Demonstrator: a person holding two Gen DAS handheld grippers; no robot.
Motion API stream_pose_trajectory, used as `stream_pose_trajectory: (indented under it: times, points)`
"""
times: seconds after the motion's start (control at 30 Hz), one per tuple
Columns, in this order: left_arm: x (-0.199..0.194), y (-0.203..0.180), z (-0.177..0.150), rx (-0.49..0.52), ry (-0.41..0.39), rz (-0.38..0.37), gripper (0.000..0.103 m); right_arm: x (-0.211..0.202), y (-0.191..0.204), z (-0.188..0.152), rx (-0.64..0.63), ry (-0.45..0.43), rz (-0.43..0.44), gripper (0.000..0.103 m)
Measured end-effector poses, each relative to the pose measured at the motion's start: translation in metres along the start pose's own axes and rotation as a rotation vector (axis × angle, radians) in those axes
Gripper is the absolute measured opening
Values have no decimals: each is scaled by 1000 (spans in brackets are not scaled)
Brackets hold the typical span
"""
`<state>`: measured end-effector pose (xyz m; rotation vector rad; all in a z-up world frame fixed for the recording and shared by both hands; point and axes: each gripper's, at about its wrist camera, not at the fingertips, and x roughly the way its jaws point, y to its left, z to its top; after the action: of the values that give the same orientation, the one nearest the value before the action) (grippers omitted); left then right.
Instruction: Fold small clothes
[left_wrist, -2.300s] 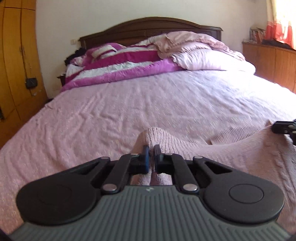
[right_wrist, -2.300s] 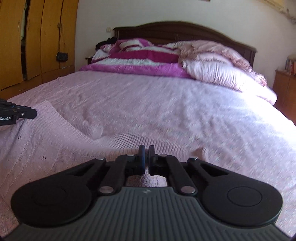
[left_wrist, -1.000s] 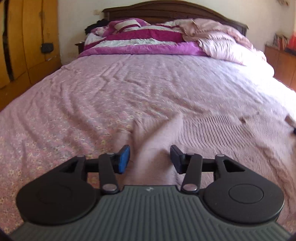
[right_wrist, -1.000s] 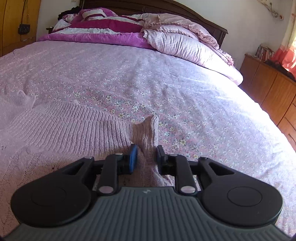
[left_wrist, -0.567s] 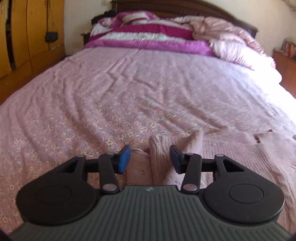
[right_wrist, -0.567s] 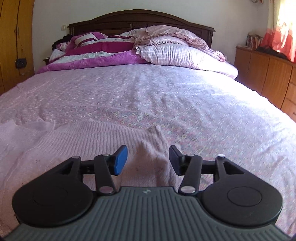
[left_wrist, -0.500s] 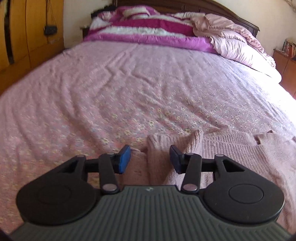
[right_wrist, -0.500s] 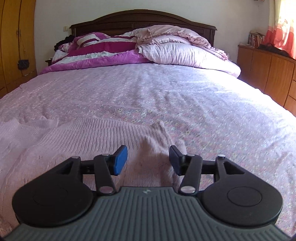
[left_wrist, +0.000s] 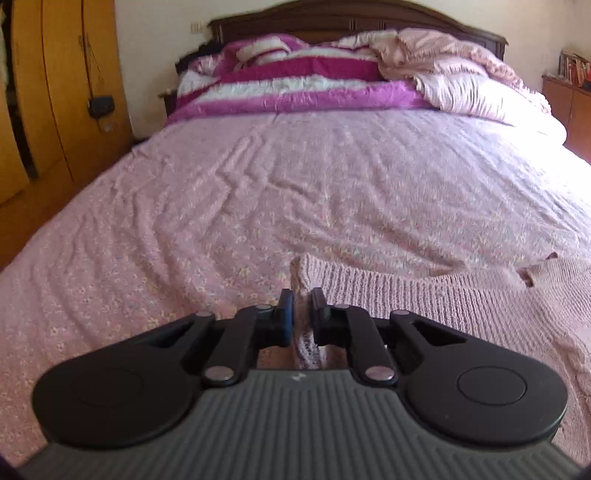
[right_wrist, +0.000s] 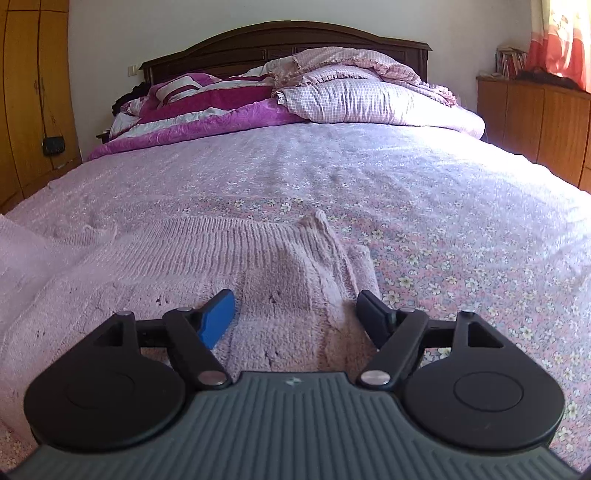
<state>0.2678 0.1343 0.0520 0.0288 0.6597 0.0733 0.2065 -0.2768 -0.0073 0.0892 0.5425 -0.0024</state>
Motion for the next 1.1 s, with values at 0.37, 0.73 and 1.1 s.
stream_pose_trajectory:
  times: [0.37,0.73,1.1]
  points:
    - [-16,4,-17,22,58,-66,47,-17,-1,8,-8,-6,27,80]
    - [-56,20,-34,-113,0,-131,53,-53,8,2,-35,-6,97,80]
    - [-31,21,-62,-38,72,32,60,-39,4,-15,-16,51,69,93]
